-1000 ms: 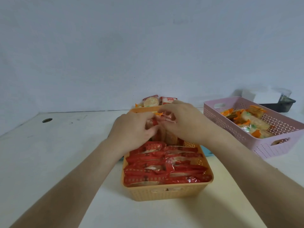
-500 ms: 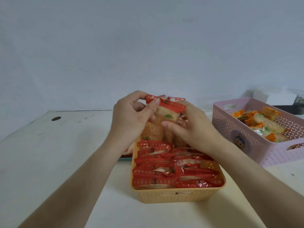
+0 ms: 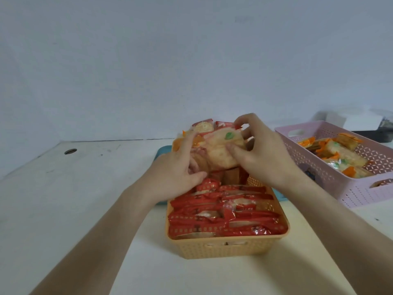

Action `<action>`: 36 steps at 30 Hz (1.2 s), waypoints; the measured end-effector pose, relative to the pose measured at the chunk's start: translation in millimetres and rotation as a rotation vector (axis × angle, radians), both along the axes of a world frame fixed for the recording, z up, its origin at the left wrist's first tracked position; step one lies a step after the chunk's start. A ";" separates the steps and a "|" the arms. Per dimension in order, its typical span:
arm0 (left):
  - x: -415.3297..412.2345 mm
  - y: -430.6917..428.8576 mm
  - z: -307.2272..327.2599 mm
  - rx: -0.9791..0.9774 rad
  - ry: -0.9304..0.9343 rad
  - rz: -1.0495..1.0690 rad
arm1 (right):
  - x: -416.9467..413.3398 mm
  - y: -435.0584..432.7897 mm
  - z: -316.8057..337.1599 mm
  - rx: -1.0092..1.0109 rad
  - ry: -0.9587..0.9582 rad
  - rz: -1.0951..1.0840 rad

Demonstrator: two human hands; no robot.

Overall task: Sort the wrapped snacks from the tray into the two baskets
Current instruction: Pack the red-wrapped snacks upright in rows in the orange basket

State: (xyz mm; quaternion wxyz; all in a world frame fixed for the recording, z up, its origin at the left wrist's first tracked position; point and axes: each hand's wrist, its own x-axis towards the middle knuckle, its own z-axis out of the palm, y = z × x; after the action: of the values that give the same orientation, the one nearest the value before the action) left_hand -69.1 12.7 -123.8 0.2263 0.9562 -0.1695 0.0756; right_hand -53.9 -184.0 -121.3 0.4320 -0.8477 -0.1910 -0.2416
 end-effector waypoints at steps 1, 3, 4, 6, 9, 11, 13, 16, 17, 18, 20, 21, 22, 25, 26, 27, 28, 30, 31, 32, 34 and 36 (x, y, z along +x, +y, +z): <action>-0.5 0.2 -0.8 0.060 -0.018 -0.003 | -1.6 -5.0 6.2 0.026 0.043 0.004; -1.0 -1.6 -1.3 0.203 -0.063 -0.019 | -7.1 -14.7 19.2 -0.035 0.124 0.038; -1.6 -4.8 -0.4 0.291 -0.087 -0.027 | -11.5 -17.8 24.8 -0.094 0.169 0.081; -3.5 -11.2 2.0 0.388 -0.100 -0.037 | -19.0 -18.2 29.7 -0.313 0.228 0.157; -5.1 -15.6 2.4 0.355 -0.067 -0.060 | -22.1 -12.8 24.1 -0.727 0.171 0.109; -2.7 -13.9 -1.0 0.372 -0.111 -0.062 | -21.7 -11.7 21.1 -0.825 0.138 0.048; -0.2 -11.5 -5.0 0.389 -0.166 -0.044 | -20.9 -10.2 18.8 -0.868 0.152 0.017; 2.4 -12.9 -5.9 0.395 -0.214 -0.037 | -17.5 -11.4 21.4 -0.900 0.202 0.087; 2.0 -13.5 -3.9 0.376 -0.205 -0.040 | -16.5 -13.1 23.3 -0.868 0.243 0.122; 1.8 -13.2 -1.5 0.337 -0.177 -0.044 | -15.4 -15.1 24.9 -0.814 0.282 0.149; 1.0 -12.4 3.6 0.244 -0.086 -0.061 | -13.9 -18.6 25.4 -0.695 0.319 0.189; 0.8 -11.6 5.2 0.215 -0.047 -0.079 | -12.5 -19.5 23.3 -0.661 0.318 0.194; 1.6 -10.8 6.0 0.191 -0.027 -0.102 | -11.3 -19.7 21.0 -0.641 0.301 0.184; 2.8 -12.6 6.3 0.013 0.001 -0.187 | -8.8 -17.1 14.0 -0.630 0.219 0.117; 3.4 -13.9 5.5 -0.032 0.012 -0.204 | -8.8 -15.7 13.8 -0.662 0.204 0.110; 3.4 -15.7 5.0 -0.036 0.030 -0.213 | -9.1 -14.9 15.2 -0.712 0.207 0.113; 4.5 -17.5 3.8 0.006 0.054 -0.218 | -9.2 -15.5 18.5 -0.760 0.244 0.130; 6.6 -21.6 2.3 0.117 0.097 -0.233 | -10.4 -18.8 30.6 -0.790 0.408 0.188; 7.9 -23.6 2.2 0.153 0.112 -0.244 | -10.2 -20.7 36.3 -0.793 0.474 0.206; 8.0 -26.3 3.5 0.184 0.126 -0.242 | -9.8 -21.7 40.5 -0.810 0.496 0.208; 10.6 -29.7 4.7 0.250 0.145 -0.228 | -8.5 -20.0 41.6 -0.861 0.466 0.192; 10.6 -32.4 6.6 0.271 0.164 -0.252 | -8.2 -14.4 37.6 -0.896 0.432 0.183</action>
State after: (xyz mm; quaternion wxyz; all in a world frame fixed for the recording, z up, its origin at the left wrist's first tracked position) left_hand -58.5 -19.7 -117.2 0.1161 0.9521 -0.2777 -0.0549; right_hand -62.0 -198.4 -83.7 0.0749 -0.9602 -0.2556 0.0837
